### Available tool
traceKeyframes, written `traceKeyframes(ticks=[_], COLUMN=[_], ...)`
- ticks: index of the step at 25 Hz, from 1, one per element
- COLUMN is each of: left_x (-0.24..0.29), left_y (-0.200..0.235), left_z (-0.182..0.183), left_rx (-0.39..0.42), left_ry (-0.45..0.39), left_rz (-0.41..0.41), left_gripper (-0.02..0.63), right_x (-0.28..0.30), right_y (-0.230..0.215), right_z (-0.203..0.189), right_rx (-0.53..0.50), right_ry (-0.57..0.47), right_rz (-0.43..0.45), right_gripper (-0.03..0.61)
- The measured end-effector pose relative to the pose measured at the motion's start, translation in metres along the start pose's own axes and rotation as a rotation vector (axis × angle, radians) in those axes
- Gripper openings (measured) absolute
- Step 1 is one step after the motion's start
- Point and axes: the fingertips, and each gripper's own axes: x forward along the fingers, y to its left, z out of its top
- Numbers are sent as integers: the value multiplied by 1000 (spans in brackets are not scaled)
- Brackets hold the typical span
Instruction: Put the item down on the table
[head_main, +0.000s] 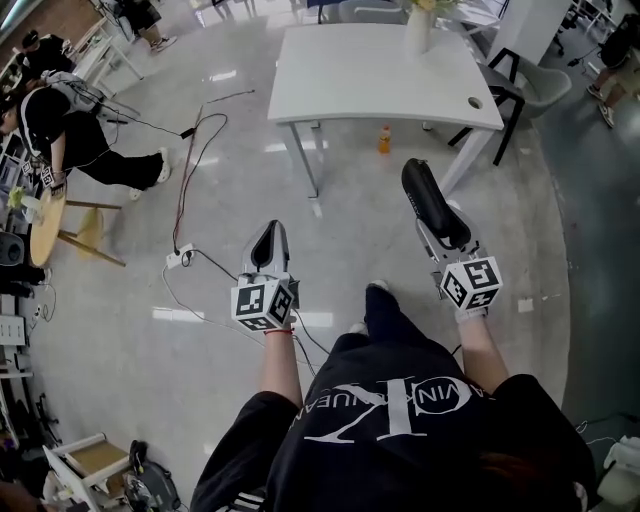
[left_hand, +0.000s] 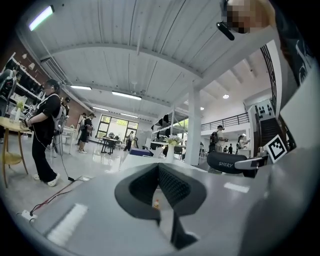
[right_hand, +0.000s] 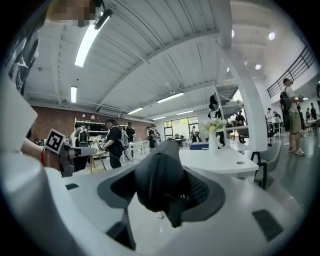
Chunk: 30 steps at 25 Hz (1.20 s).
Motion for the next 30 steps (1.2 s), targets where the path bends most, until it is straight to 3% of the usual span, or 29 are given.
traceKeyframes(ticks=[6, 15, 30], left_x=[33, 122, 208], left_y=[20, 57, 90], left_z=[-13, 19, 19], left_rx=[-17, 16, 17], left_ry=[35, -9, 32], left_rz=[12, 32, 61], left_gripper=[11, 11, 11], right_x=[44, 138, 231], right_y=[-16, -58, -106], right_z=[-4, 30, 31], right_rx=[5, 6, 39], right_ry=[19, -27, -1], right_rz=[10, 37, 62], right_gripper=[264, 264, 264])
